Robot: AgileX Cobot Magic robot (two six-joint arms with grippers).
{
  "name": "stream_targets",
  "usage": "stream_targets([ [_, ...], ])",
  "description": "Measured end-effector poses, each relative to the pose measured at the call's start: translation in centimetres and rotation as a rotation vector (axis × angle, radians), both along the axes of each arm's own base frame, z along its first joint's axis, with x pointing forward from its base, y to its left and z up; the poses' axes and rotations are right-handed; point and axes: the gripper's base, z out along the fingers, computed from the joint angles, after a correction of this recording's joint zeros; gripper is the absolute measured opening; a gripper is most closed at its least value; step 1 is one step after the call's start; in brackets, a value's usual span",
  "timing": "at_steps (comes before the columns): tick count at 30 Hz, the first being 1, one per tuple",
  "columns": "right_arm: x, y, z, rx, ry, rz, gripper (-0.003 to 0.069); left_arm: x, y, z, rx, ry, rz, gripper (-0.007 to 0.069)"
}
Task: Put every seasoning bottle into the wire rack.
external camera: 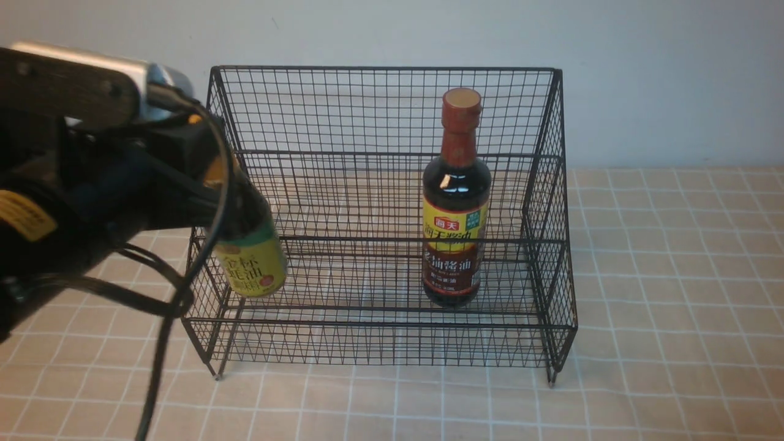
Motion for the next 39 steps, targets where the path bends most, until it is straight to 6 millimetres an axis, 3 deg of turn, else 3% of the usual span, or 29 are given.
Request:
stream_targets([
  [13, 0.0, 0.0, 0.0, 0.0, 0.0, 0.0, -0.0014, 1.2, -0.8, -3.6, 0.082, 0.226, -0.027, 0.0146],
  [22, 0.0, 0.0, 0.0, 0.0, 0.0, 0.0, -0.0014, 1.4, -0.9, -4.4, 0.105, 0.292, -0.036, 0.0426],
  [26, 0.0, 0.0, 0.0, -0.001, 0.0, 0.0, -0.0014, 0.8, -0.7, -3.5, 0.093, 0.263, -0.037, 0.0472],
  [34, 0.0, 0.0, 0.0, -0.001, 0.0, 0.0, -0.0014, -3.4, 0.8, 1.5, 0.029, 0.125, -0.057, 0.0458],
  [36, 0.0, 0.0, 0.0, -0.001, 0.0, 0.0, -0.0014, -5.2, 1.3, 2.6, 0.011, 0.133, -0.072, 0.0414],
  [39, 0.0, 0.0, 0.0, -0.001, 0.0, 0.0, -0.0014, -8.3, 2.2, 2.8, 0.0, 0.241, -0.102, 0.0271],
])
